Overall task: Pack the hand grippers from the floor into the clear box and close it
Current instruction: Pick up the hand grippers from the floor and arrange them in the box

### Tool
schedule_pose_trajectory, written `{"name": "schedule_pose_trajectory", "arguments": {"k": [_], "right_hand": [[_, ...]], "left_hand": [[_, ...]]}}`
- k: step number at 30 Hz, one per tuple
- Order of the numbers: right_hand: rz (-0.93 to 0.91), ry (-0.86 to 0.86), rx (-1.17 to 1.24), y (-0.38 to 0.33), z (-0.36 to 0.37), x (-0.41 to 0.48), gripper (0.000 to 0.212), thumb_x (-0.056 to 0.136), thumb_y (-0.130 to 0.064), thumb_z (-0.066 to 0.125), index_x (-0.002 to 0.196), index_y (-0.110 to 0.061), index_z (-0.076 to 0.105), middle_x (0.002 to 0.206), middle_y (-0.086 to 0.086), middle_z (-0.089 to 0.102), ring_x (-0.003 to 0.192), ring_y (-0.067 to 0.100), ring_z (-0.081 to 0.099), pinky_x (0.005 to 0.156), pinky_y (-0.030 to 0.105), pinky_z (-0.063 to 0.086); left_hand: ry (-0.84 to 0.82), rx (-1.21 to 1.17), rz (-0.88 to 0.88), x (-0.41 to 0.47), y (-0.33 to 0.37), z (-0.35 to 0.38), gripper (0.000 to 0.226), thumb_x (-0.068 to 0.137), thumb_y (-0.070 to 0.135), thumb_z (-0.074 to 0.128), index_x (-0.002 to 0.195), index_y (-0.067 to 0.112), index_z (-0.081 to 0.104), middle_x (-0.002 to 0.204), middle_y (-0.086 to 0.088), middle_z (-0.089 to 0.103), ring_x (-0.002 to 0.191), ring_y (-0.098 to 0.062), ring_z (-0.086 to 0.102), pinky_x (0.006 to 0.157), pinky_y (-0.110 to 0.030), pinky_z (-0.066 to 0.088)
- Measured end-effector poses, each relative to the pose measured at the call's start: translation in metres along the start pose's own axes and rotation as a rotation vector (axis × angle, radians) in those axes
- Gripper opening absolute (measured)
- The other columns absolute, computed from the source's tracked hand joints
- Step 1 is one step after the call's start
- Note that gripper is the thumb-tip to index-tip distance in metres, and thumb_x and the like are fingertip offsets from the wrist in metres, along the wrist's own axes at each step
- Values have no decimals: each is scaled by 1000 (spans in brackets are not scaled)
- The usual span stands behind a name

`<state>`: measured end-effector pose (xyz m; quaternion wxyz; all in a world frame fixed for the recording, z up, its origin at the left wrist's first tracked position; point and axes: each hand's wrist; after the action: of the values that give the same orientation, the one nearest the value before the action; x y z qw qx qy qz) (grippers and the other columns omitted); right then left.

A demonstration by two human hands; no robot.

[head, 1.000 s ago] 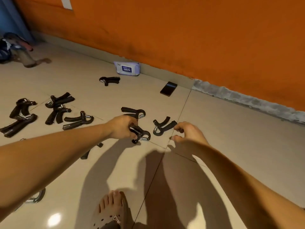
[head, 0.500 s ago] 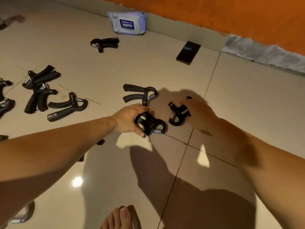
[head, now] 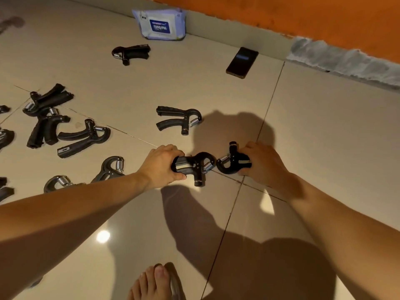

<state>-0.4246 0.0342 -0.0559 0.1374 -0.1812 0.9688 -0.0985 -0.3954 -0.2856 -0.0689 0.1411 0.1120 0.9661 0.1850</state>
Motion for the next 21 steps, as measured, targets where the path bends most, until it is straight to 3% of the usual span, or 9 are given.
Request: {"name": "schedule_pose_trajectory", "arguments": {"k": [4, 8, 11, 15, 18, 21], "right_hand": [[25, 77, 77, 0, -2, -31, 46, 74, -47, 83, 113, -29, 68, 97, -13, 52, 96, 18, 52, 85, 37, 43], [28, 167, 143, 3, -28, -70, 39, 74, -45, 84, 104, -26, 70, 93, -13, 52, 87, 15, 52, 76, 32, 39], [38, 204, 119, 7, -61, -111, 33, 77, -41, 81, 103, -25, 69, 90, -11, 53, 82, 16, 53, 72, 31, 39], [11, 313, 66, 25, -121, -191, 24, 80, -38, 80, 97, -23, 71, 86, -3, 57, 77, 22, 54, 66, 39, 47], [49, 323, 36, 42, -165, -253, 35, 81, -47, 77, 109, -29, 68, 95, -7, 55, 88, 19, 51, 72, 37, 41], [68, 352, 21, 60, -196, -315, 60, 78, -56, 77, 125, -22, 65, 99, -5, 55, 93, 19, 52, 80, 42, 47]], "left_hand": [[31, -226, -81, -17, 21, -3, 44, 72, 36, 84, 108, 33, 60, 98, 14, 66, 92, -12, 62, 86, -33, 51], [69, -332, -37, -36, 62, -20, 43, 60, 49, 72, 98, 34, 58, 95, 12, 67, 87, -10, 64, 77, -30, 53], [133, -320, 42, -52, 97, -34, 47, 61, 54, 66, 102, 33, 61, 96, 13, 65, 89, -11, 62, 80, -33, 53], [173, -292, 160, -77, 164, -60, 49, 66, 46, 74, 112, 34, 63, 101, 14, 64, 93, -9, 61, 85, -39, 53], [193, -292, 241, -94, 225, -78, 55, 69, 49, 85, 117, 32, 64, 104, 13, 64, 96, -7, 61, 87, -36, 54], [185, -287, 329, -115, 289, -88, 60, 70, 47, 88, 122, 28, 65, 109, 11, 64, 100, -9, 61, 91, -33, 52]]}}
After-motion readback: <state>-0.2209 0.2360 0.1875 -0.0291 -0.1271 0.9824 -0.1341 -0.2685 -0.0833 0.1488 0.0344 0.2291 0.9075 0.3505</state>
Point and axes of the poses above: each hand's wrist, its own x-axis towards the middle knuckle, its own z-axis out of the palm, y = z × x
